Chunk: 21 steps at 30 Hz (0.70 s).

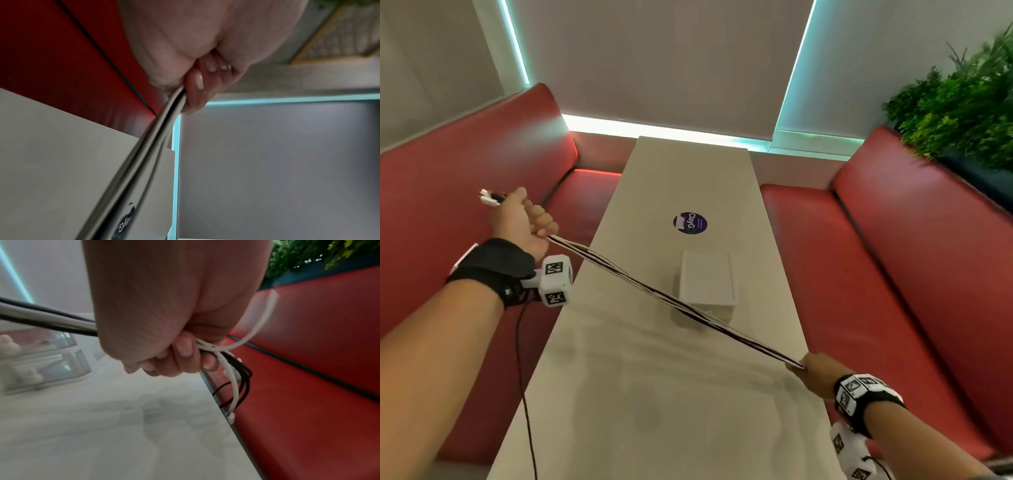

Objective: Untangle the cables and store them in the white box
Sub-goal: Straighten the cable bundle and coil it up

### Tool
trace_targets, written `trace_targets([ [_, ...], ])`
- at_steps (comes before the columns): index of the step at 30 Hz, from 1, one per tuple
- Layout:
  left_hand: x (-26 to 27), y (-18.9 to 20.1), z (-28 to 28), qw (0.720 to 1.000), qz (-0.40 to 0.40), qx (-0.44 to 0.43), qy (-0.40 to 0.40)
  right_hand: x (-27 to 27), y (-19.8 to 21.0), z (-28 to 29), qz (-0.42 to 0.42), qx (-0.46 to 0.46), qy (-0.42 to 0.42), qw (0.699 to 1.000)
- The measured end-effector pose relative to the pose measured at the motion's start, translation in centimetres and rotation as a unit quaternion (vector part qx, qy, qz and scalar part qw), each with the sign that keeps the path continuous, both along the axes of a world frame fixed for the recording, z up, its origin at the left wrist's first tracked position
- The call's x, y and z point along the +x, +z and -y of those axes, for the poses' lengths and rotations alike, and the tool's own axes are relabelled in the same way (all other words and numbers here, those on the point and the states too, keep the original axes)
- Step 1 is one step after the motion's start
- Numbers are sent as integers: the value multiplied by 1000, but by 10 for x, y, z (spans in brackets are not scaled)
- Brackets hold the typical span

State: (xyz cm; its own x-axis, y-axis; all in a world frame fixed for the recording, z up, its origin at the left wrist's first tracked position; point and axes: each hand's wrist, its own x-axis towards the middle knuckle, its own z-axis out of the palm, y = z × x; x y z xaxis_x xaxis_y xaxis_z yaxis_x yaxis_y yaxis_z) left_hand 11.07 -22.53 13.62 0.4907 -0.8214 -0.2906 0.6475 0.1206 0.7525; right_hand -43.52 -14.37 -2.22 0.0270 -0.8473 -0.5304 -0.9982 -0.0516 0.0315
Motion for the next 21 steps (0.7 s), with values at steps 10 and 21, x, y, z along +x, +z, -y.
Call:
trace_targets([
  [10, -68, -4, 2, 996, 37, 11, -75, 1, -3, -14, -3, 68, -24, 997],
  [21, -166, -14, -43, 955, 106, -9, -277, 188, 136, 33, 371, -98, 124, 915],
])
